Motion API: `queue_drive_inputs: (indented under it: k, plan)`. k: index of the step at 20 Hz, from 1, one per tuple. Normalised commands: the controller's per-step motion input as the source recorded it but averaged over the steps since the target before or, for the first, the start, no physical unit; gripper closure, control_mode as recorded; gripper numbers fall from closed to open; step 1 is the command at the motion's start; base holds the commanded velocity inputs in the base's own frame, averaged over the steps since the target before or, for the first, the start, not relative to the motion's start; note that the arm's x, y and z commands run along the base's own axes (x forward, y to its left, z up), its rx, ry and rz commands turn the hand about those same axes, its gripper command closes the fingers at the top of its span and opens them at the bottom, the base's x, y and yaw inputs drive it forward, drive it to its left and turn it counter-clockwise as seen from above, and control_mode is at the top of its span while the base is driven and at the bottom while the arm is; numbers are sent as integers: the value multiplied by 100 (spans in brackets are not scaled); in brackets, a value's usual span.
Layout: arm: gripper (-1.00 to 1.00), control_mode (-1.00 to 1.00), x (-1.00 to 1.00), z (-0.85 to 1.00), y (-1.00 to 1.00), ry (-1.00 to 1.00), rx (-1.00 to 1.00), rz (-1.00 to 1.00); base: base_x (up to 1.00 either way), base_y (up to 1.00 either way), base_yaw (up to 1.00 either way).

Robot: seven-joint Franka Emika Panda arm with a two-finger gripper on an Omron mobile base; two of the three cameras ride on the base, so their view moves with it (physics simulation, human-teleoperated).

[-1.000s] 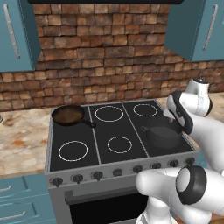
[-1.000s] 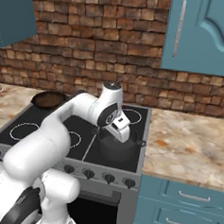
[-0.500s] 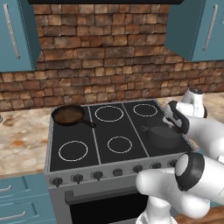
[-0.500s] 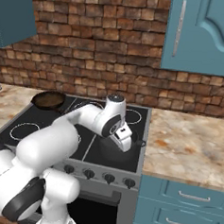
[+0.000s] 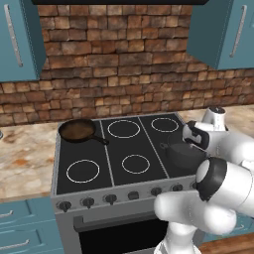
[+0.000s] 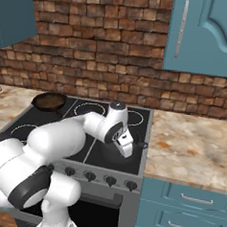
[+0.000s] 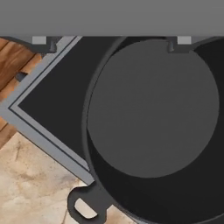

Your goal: Move the pot and pan from the stove into the sink.

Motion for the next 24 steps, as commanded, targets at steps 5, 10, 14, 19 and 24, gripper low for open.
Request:
queue_drive_inputs:
  k: [5,10,14,19,24]
  plan:
    - [-100,-100,20,-25,-7,0,0,-8,0,0,0]
    - [-100,-100,12,-27,-12,0,0,-7,0,0,0]
    - [-100,-100,8,-24,-12,0,0,-6,0,0,0]
    - [100,-100,3,-10,-8,1,0,-3,0,0,0]
    - [100,-100,0,0,0,0,0,0,0,0,0]
